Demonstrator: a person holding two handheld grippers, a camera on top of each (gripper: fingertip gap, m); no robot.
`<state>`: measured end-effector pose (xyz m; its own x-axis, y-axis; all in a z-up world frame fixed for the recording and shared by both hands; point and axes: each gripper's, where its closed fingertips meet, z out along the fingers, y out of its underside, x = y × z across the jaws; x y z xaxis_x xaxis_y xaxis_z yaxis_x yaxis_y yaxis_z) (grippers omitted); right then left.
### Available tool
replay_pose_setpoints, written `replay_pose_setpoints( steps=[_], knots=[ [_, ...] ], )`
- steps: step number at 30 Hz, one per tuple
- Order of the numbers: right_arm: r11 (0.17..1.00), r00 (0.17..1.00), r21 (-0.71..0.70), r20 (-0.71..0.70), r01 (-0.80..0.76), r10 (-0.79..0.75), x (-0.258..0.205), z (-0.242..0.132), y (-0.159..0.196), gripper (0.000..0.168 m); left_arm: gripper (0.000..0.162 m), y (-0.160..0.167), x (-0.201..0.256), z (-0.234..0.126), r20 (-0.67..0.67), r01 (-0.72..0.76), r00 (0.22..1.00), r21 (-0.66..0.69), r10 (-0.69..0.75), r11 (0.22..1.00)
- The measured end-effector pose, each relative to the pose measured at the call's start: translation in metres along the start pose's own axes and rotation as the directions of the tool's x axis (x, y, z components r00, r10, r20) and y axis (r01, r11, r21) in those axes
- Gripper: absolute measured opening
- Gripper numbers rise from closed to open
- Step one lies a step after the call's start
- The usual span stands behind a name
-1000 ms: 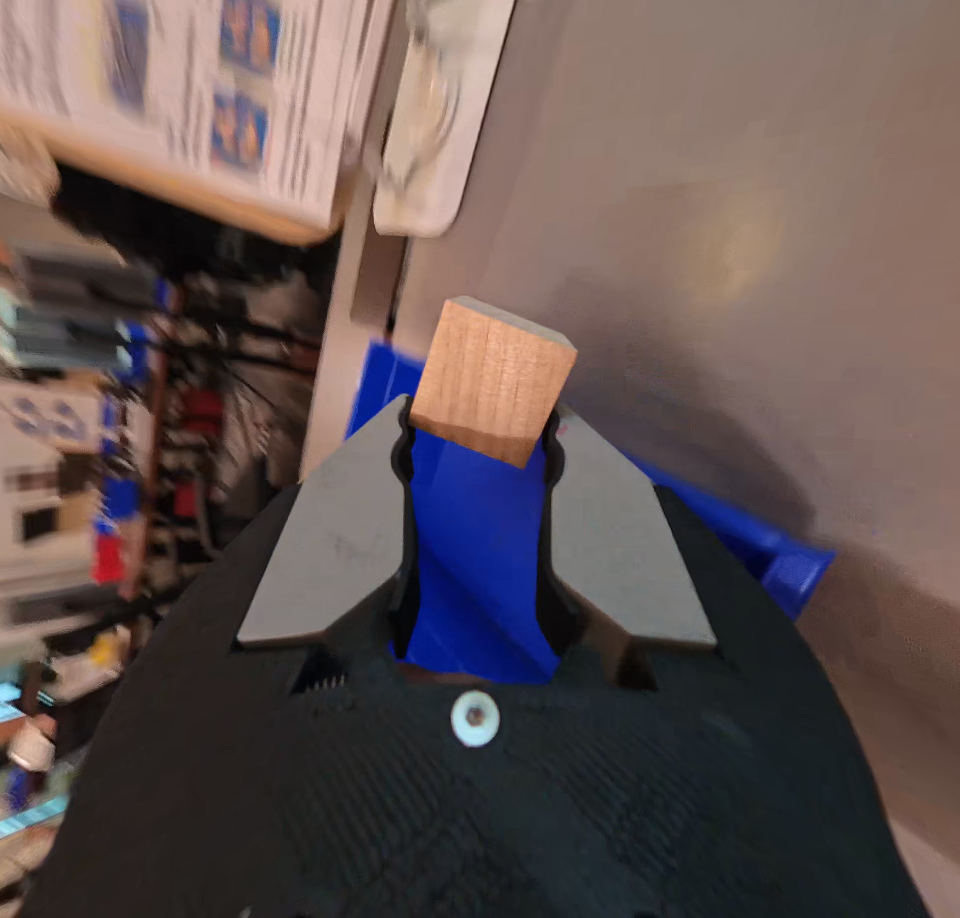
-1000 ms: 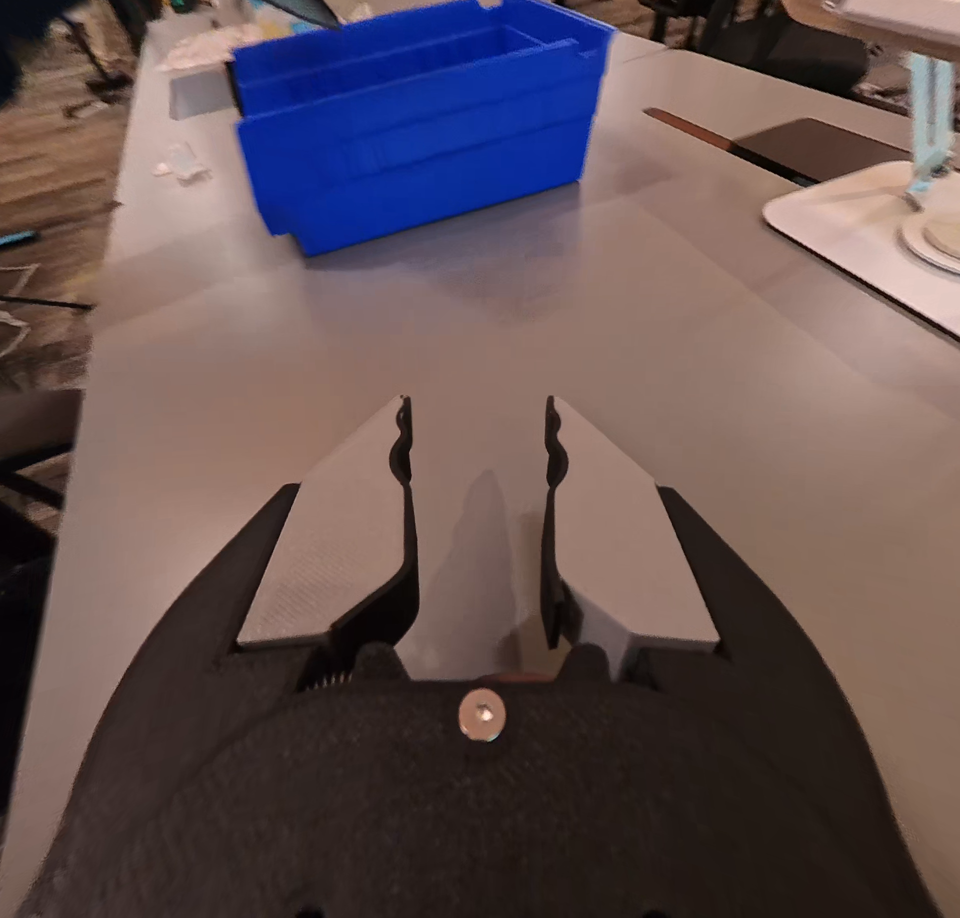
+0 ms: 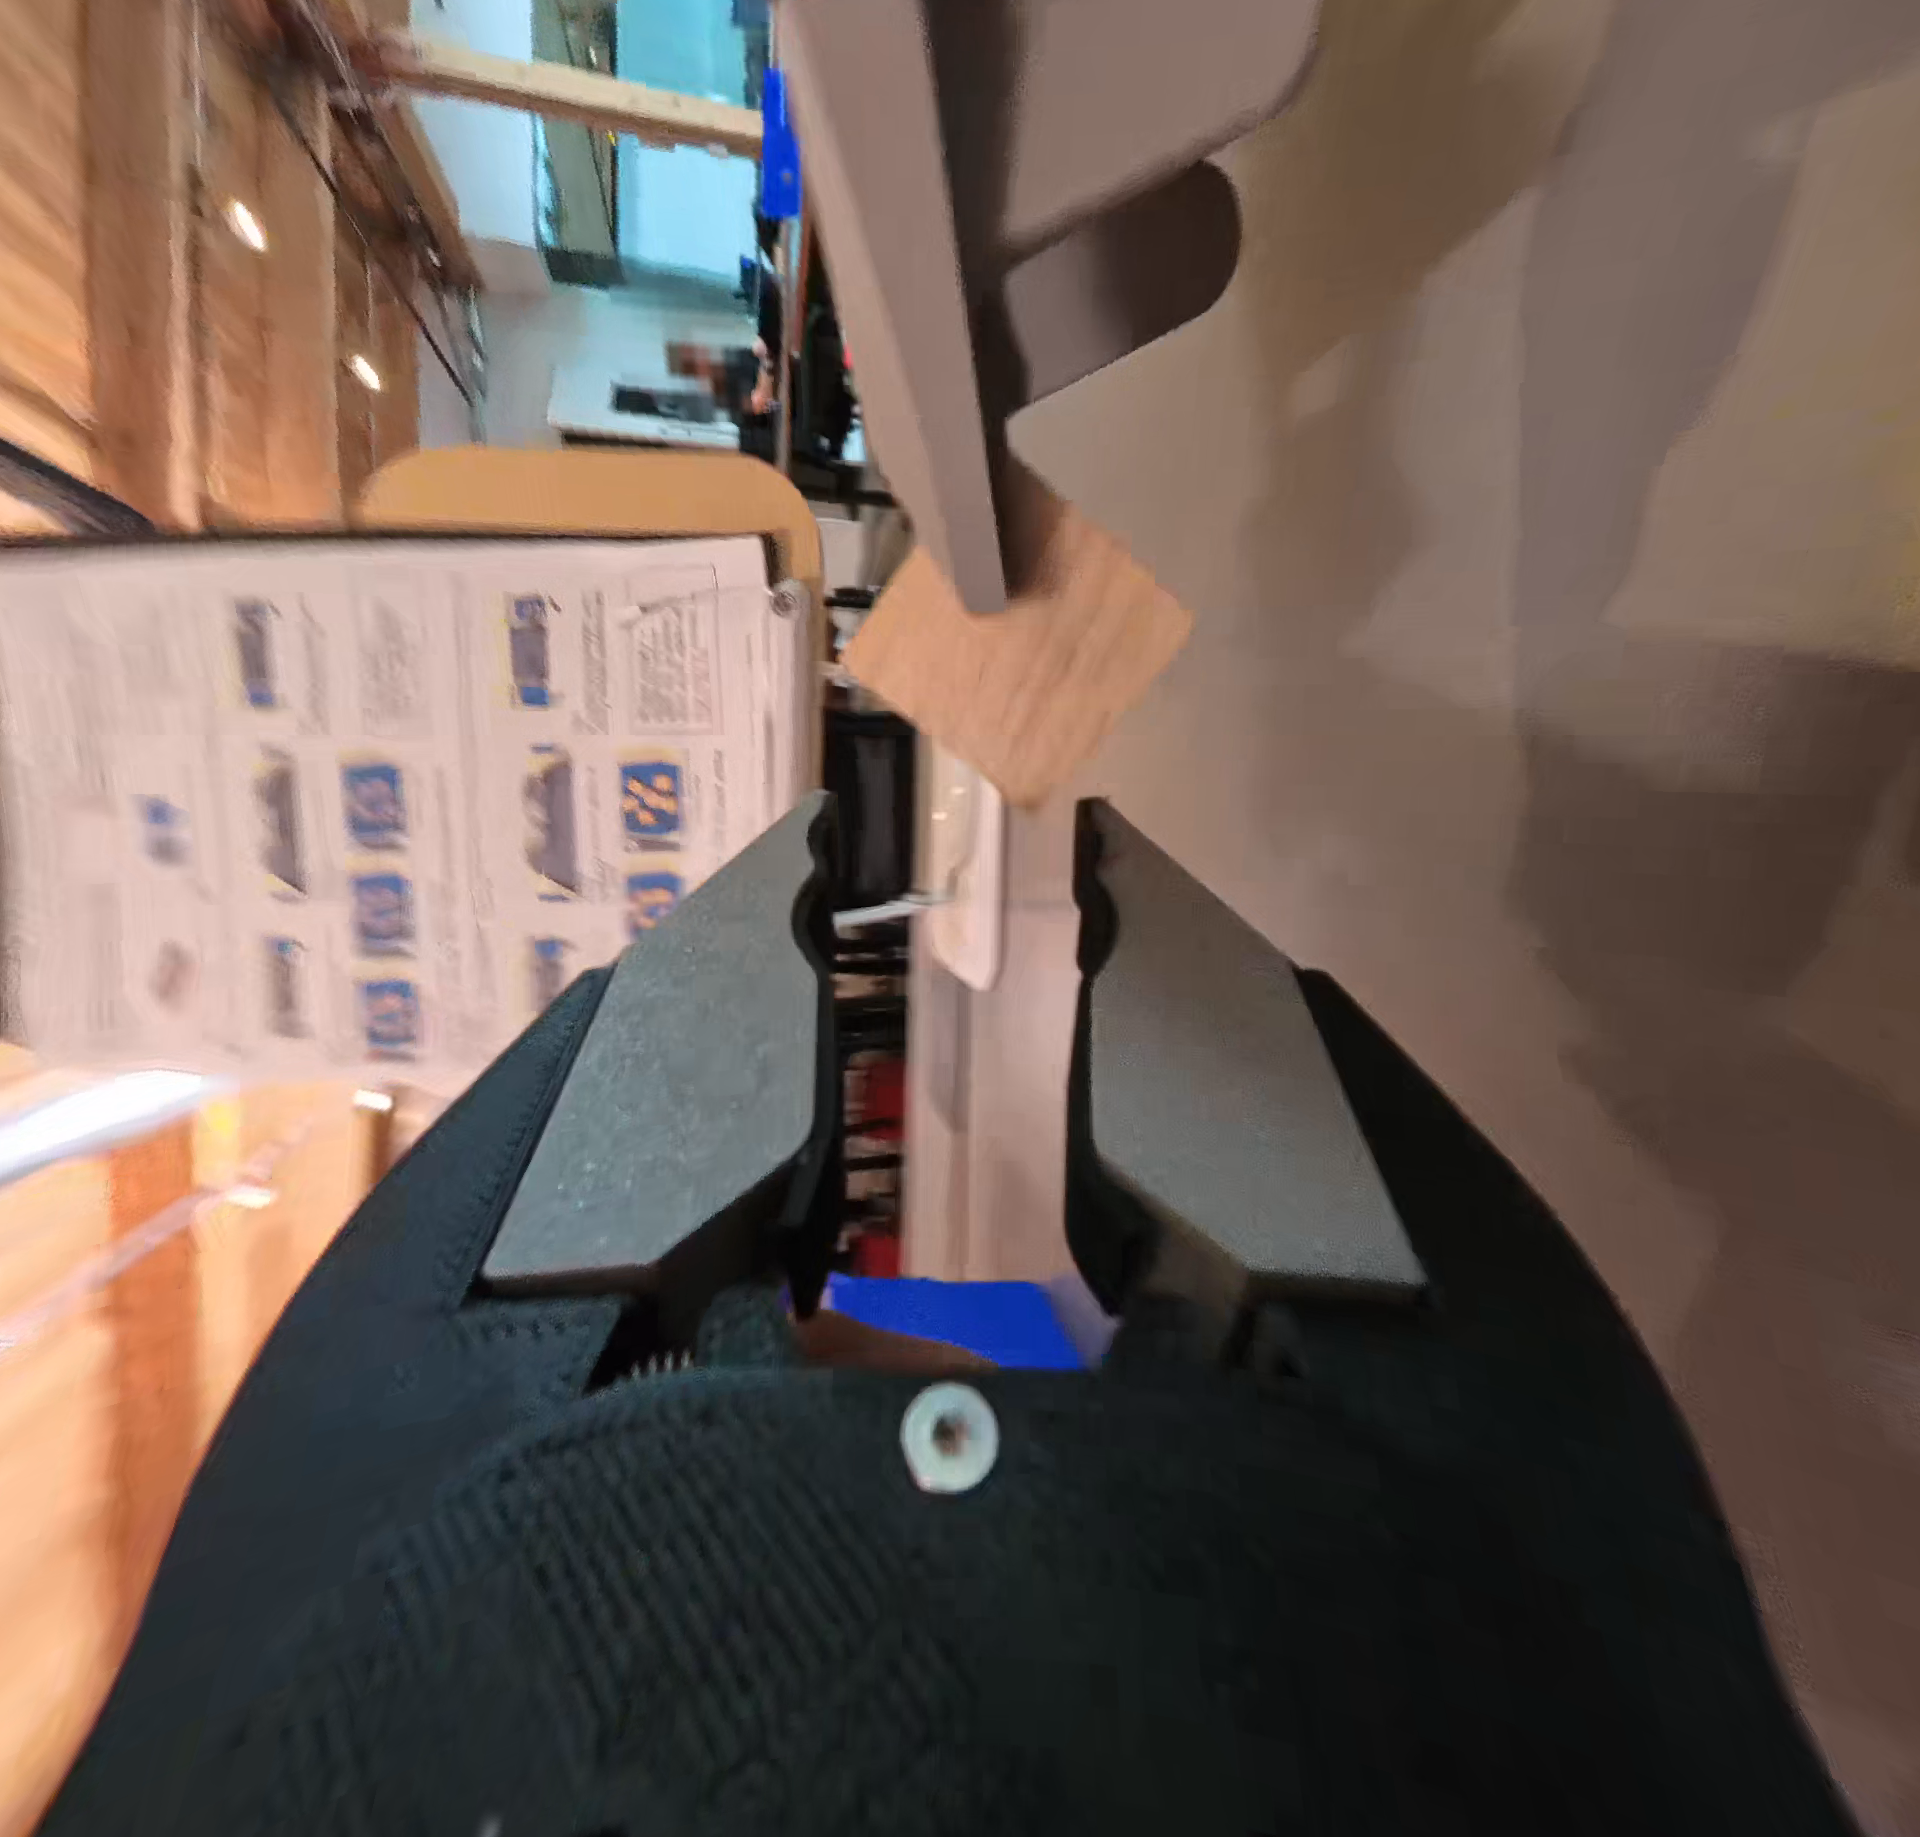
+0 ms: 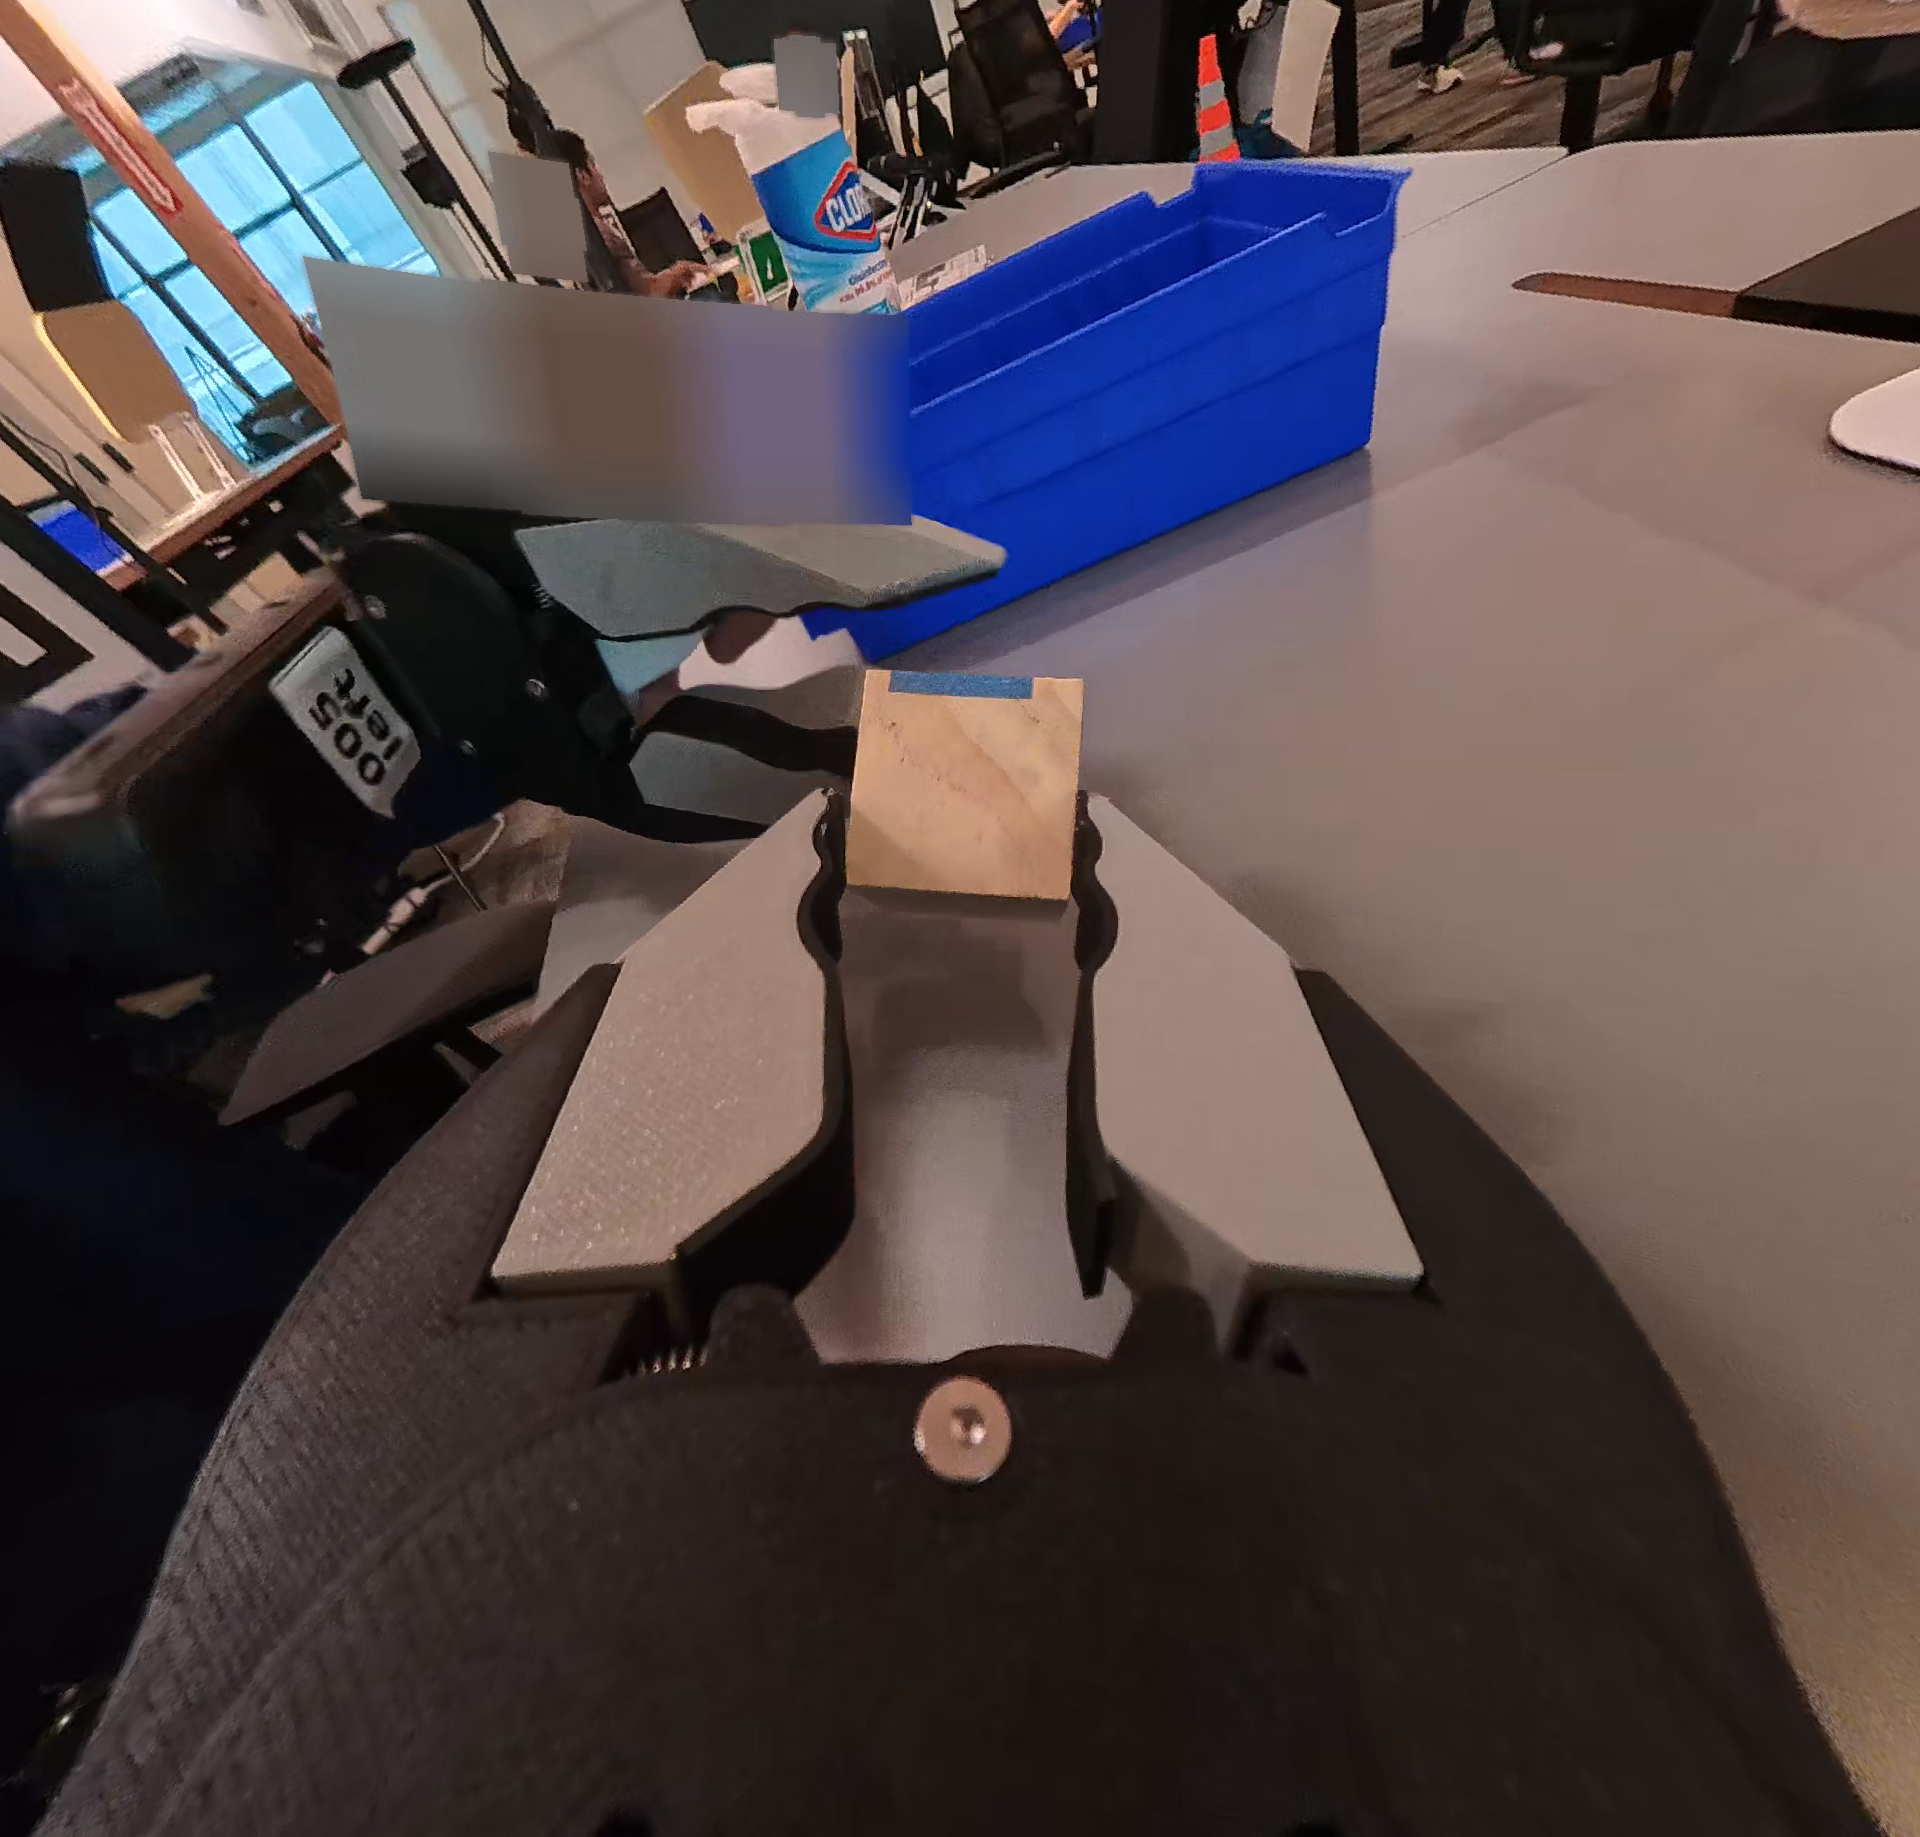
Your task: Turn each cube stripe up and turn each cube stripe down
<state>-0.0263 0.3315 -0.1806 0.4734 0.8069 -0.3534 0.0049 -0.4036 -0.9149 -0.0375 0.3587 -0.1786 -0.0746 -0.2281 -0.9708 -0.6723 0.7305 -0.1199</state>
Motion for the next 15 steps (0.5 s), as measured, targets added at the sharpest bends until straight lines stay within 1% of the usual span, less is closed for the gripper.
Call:
replay_pose_setpoints(
  steps=[1, 2, 3, 4, 5, 6, 7, 8, 9, 10, 13, 15],
  knots=[
    [1.000, 1.000, 0.018, 0.006, -0.010, 0.010, 0.000, -0.002, -0.003, 0.041, 0.046, 0.004, 0.004, -0.002, -0.032, 0.100, 0.994, -0.002, -0.100, 0.995],
    [0.999, 1.000, 0.041, 0.012, -0.016, 0.016, 0.000, -0.004, -0.007, 0.041, 0.050, 0.007, 0.011, -0.004, -0.094, 0.223, 0.970, -0.015, -0.223, 0.975],
    [0.998, 1.000, 0.067, 0.015, -0.010, 0.009, -0.001, -0.006, -0.011, 0.041, 0.056, 0.007, 0.021, -0.006, -0.176, 0.362, 0.915, -0.035, -0.363, 0.931],
    [0.996, 1.000, 0.093, 0.019, 0.011, -0.013, -0.003, -0.008, -0.016, 0.041, 0.061, 0.004, 0.030, -0.009, -0.252, 0.502, 0.829, -0.056, -0.499, 0.863],
    [0.993, 0.999, 0.115, 0.020, 0.041, -0.043, -0.007, -0.009, -0.020, 0.041, 0.065, -0.003, 0.034, -0.012, -0.318, 0.631, 0.720, -0.069, -0.616, 0.773],
    [0.989, 0.997, 0.130, 0.013, 0.075, -0.077, -0.010, -0.010, -0.023, 0.041, 0.070, -0.013, 0.036, -0.016, -0.384, 0.741, 0.596, -0.076, -0.705, 0.667],
    [0.985, 0.994, 0.137, 0.005, 0.107, -0.109, -0.013, -0.010, -0.025, 0.041, 0.070, -0.023, 0.034, -0.021, -0.448, 0.826, 0.470, -0.078, -0.760, 0.558],
    [0.980, 0.991, 0.144, 0.007, 0.134, -0.137, -0.017, -0.010, -0.026, 0.041, 0.071, -0.032, 0.029, -0.026, -0.500, 0.886, 0.361, -0.081, -0.787, 0.457],
    [0.975, 0.987, 0.156, 0.027, 0.155, -0.161, -0.022, -0.010, -0.028, 0.041, 0.071, -0.037, 0.024, -0.028, -0.528, 0.923, 0.280, -0.082, -0.802, 0.377],
    [0.971, 0.982, 0.171, 0.055, 0.170, -0.181, -0.029, -0.011, -0.029, 0.041, 0.071, -0.039, 0.019, -0.030, -0.545, 0.943, 0.229, -0.080, -0.807, 0.322],
    [0.962, 0.971, 0.213, 0.130, 0.172, -0.203, -0.042, -0.017, -0.034, 0.041, 0.069, -0.048, 0.010, -0.039, -0.624, 0.972, 0.147, -0.054, -0.768, 0.230],
    [0.955, 0.957, 0.252, 0.202, 0.155, -0.209, -0.053, -0.022, -0.038, 0.041, 0.063, -0.053, 0.002, -0.045, -0.666, 0.986, 0.116, -0.013, -0.737, 0.167]
  ],
)
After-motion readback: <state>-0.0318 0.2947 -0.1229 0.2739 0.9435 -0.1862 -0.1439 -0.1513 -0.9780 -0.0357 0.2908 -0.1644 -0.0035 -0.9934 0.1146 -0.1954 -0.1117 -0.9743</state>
